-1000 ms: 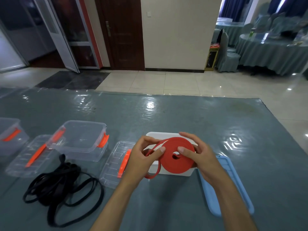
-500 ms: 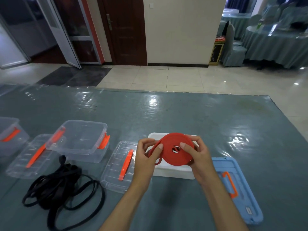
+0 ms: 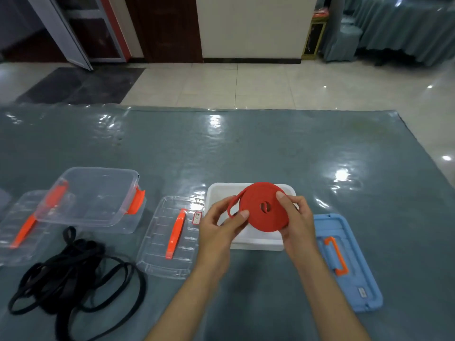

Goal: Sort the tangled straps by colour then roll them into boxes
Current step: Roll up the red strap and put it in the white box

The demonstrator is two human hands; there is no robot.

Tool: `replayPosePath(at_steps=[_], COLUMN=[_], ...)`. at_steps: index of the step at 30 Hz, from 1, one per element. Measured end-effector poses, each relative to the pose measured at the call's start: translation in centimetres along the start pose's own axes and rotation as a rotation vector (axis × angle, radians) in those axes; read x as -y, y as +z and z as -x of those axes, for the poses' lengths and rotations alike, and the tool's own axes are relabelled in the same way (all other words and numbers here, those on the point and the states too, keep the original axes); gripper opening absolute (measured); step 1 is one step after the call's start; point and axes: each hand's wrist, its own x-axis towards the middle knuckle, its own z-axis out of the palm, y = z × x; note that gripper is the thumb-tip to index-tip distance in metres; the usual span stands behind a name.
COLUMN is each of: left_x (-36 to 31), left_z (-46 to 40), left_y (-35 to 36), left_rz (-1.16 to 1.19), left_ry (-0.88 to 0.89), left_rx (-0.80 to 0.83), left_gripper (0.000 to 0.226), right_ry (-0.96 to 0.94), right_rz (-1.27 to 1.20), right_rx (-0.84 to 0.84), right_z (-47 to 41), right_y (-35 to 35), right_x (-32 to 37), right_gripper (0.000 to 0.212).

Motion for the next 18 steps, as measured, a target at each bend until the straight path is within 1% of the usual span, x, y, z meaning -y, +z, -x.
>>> replayPosePath(at_steps=[2,3,5,8,12,13,15,17,18], left_x=[0.0,0.0,0.4,1.3,2.7,3.2,4.2,5.2,5.8], left_z=[-1.9,-2.9,-4.9,-8.0,-10.3,-10.6,-11.0,-11.5,-11.8], left_y=[-0.1,-0.2,-0.1,0.1,-0.4,-0.8,-1.3,-1.4,-1.4], left_rz=[0.042,0.061,0.069,0.08,-0.091,-0.08,-0.016,-0.017,-0.032], left_ry=[-0.059,-0.102,-0.207,-0.348,-0.527,-0.568,-0.585,-0.561,-0.556], left_rx=[-0.043,-0.056,-0.076,-0.085,-0.036,-0.031,-0.025,-0.044,-0.06], left_gripper=[0.039,0.039,0.039,0.037,0.037,0.036,0.036,0.036,0.036], right_ry=[0.006,0.011,0.044,0.114,0.216,0.231,0.25,0.273,0.282], right_rz=[0.125,0.171,0.22,0.264,0.247,0.243,0.233,0.233,0.283], right_rx=[0.046,0.067,0.075,0.078,0.036,0.023,0.031,0.042,0.034], right_z=[-1.3,-1.8,-3.0,-4.9,-7.4,-7.8,-8.4,-9.0,-9.4], right_y=[-0.8,-1.1,-1.6,-1.6,-1.9,-2.0,-2.2,-2.7,-2.9], right_x=[0.3,0.1,-0.6,-1.8,-3.7,-4.1,-4.5,-4.9,-5.3], right_gripper=[0.025,0.025,0.02,0.031,0.03,0.031,0.033,0.034,0.031])
